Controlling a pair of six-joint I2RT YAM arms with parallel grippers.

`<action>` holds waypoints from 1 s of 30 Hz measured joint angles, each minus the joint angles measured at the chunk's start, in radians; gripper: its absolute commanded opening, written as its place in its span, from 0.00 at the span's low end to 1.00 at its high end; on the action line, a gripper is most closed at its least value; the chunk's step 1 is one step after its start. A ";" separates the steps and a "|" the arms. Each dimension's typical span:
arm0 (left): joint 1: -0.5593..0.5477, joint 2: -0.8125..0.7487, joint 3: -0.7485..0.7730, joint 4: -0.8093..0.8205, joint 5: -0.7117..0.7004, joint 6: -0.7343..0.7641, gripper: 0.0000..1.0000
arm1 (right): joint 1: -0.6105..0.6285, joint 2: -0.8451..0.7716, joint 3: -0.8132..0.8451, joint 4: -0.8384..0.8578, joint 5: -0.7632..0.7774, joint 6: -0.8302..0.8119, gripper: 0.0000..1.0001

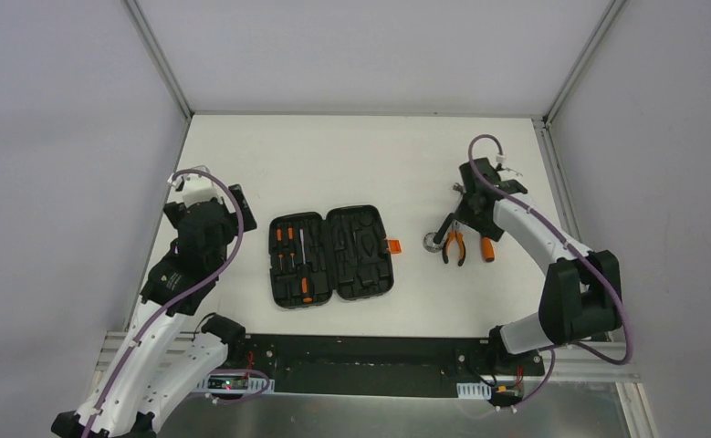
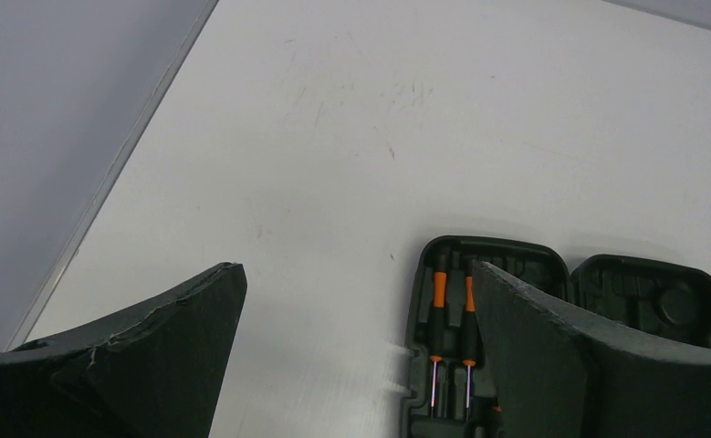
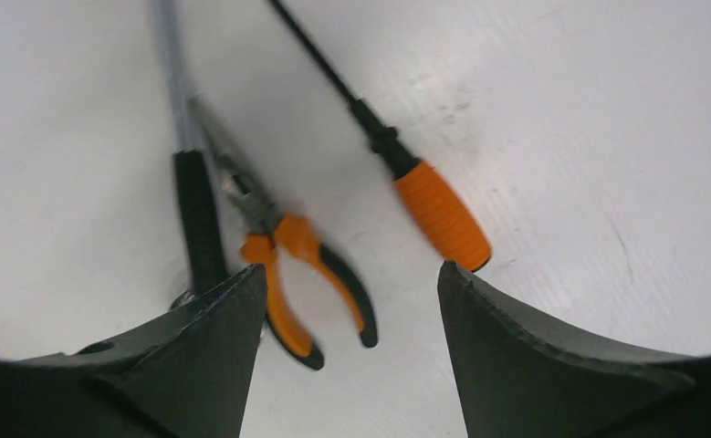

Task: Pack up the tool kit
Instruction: Pick up the screwdriver from the center of the board.

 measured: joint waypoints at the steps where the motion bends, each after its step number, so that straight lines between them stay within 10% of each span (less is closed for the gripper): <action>1: 0.000 0.005 0.000 0.000 0.002 0.000 0.99 | -0.043 0.000 -0.014 0.007 -0.015 -0.002 0.72; 12: 0.000 0.019 -0.008 0.005 0.004 0.000 0.99 | -0.265 0.177 -0.044 0.115 -0.177 -0.066 0.52; 24: 0.000 -0.003 -0.020 0.014 0.011 0.007 0.98 | -0.297 0.147 -0.112 0.171 -0.180 -0.089 0.00; 30: 0.000 -0.002 -0.021 0.021 0.028 0.009 0.99 | -0.282 0.010 -0.209 0.167 -0.262 -0.053 0.00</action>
